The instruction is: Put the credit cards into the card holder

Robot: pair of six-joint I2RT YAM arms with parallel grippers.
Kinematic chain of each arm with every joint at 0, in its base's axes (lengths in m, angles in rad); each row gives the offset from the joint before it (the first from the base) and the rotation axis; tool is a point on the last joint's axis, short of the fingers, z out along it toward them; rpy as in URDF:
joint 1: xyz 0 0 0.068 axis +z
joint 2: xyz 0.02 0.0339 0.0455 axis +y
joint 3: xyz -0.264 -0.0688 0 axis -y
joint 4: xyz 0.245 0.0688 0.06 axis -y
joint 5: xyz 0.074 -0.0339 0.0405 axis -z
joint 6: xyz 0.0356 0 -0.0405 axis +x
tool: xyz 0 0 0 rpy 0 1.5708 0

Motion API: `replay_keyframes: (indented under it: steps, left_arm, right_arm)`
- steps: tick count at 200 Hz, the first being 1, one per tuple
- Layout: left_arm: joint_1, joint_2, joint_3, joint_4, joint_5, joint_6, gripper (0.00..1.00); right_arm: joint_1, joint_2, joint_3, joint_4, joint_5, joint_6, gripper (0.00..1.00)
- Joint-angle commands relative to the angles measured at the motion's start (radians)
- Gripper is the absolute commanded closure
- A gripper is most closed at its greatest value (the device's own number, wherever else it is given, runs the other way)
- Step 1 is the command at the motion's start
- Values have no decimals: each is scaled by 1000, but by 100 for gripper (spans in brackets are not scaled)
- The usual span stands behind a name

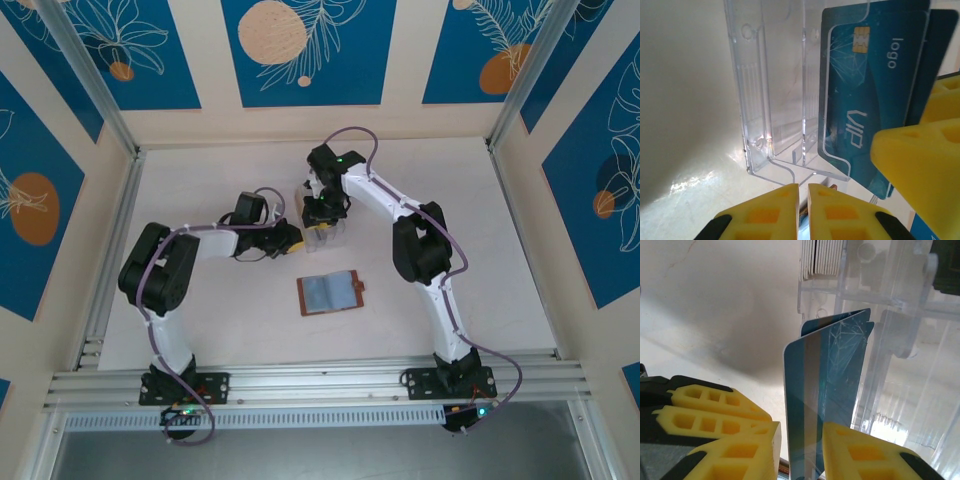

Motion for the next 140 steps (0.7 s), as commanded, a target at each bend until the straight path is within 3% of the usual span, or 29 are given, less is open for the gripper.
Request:
replay_keyframes:
  steps: [1,140]
  left_arm:
    - [11,17,28,6,22,-1,88]
    - [10,47,44,6,23,5,88]
  right_arm:
    - [-4,-37,4,-11,-42,-4,72]
    - [-9,-58,9,-22,-78,-2,81]
